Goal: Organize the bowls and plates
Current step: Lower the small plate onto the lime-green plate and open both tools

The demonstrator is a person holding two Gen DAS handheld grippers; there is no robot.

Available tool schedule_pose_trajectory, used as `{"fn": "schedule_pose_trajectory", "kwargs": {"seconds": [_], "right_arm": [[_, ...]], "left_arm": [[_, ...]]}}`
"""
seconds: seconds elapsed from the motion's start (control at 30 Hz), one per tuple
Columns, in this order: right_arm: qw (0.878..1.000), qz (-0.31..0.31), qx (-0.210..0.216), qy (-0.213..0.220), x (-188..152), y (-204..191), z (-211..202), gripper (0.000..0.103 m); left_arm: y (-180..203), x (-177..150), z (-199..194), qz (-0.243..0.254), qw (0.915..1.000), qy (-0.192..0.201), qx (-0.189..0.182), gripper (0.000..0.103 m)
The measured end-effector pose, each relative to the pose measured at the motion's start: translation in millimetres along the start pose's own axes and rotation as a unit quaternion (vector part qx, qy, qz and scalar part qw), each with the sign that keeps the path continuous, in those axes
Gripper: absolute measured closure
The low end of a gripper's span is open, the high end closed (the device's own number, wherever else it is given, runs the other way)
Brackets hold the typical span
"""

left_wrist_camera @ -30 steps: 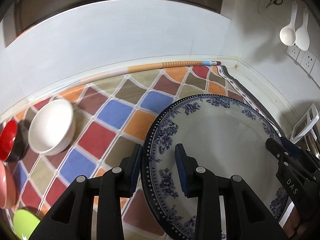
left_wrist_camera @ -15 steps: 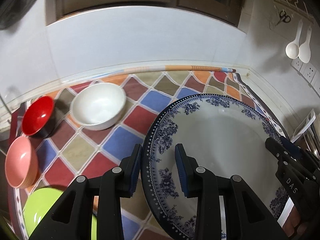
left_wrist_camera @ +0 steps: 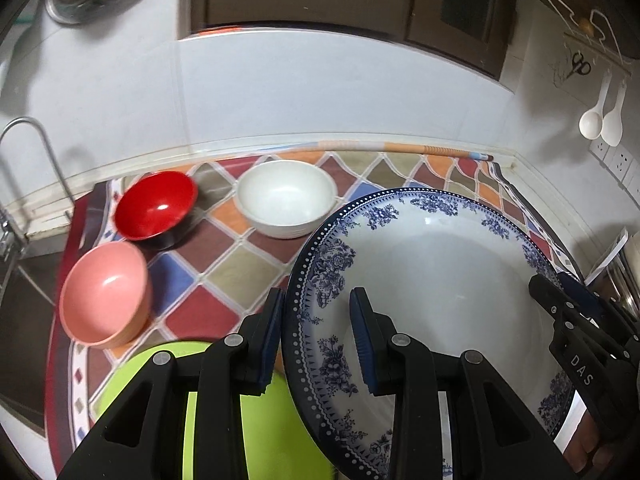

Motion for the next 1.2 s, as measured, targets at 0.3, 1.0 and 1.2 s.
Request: {"fn": "schedule_pose_trajectory", "kwargs": {"seconds": [0.3, 1.0, 1.2], "right_arm": [[1.000, -0.015, 0.024, 0.004, -11.3, -48.4, -21.1, 0.066], [0.995, -0.066, 0.073, -0.018, -49.2, -150.1, -43.2, 0.066], [0.993, -0.082, 0.083, -0.034, -61.4, -171.4, -41.6, 0.066]], "left_arm": [[-48.0, -20.9, -27.3, -0.020, 0.9995, 0.005, 0.023, 0.070], [-139.9, -77.2, -59.8, -0.069, 0.9951, -0.023, 0.066, 0.070], [-156.5, -92.4, -58.2, -0.081, 0.9931, -0.040, 0.075, 0.070]]}}
Point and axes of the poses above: each gripper's, at about its wrist camera, not at the fingertips, and z roughly the way its jaws point, y to its right, x to its top, the point moved 2 cm from there along z, roughly the way its jaws point, and after that the axes turned 3 degrees about -x, right-handed, at the moved point
